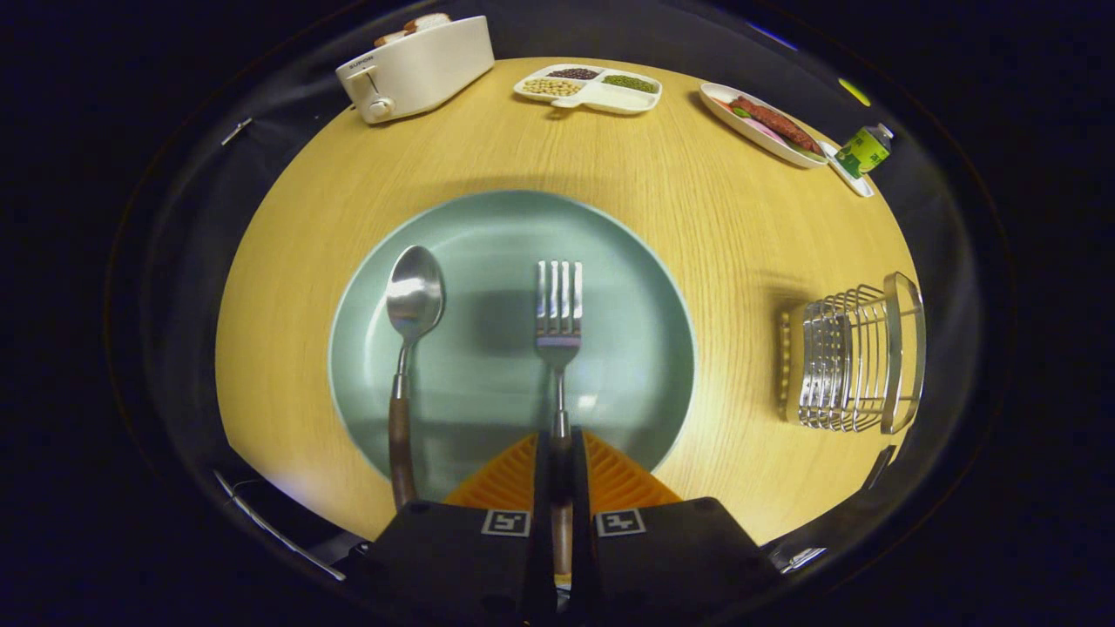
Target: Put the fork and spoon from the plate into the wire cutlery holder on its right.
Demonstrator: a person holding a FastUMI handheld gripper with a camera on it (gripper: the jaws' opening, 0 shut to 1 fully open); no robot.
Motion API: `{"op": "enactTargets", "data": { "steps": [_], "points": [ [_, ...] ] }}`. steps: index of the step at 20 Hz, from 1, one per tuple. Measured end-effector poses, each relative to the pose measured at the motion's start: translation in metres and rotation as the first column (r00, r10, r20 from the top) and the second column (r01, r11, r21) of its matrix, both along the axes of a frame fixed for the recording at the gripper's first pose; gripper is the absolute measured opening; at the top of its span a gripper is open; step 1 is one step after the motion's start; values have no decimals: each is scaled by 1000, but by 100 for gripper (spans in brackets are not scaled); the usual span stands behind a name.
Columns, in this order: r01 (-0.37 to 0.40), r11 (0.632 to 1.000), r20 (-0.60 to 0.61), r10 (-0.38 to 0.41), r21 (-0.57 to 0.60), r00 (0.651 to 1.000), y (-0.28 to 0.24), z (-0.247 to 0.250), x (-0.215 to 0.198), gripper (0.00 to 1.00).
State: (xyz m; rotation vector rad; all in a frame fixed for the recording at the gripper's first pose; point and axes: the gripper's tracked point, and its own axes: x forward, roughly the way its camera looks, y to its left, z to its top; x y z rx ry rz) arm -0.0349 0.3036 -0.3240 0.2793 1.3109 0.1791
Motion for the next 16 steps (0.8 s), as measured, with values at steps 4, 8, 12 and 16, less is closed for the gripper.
{"op": "enactTargets", "data": {
  "steps": [4, 8, 12, 16],
  "points": [
    [30, 997, 34, -32, 70, 999, -5, 26, 7, 11],
    [-25, 993, 118, 12, 112, 993, -46, 83, 9, 11],
    [-100, 990, 98, 90, 103, 991, -130, 125, -1, 11],
    [-227, 974, -42, 226, -16, 973, -198, 116, -25, 11]
  ]
}}
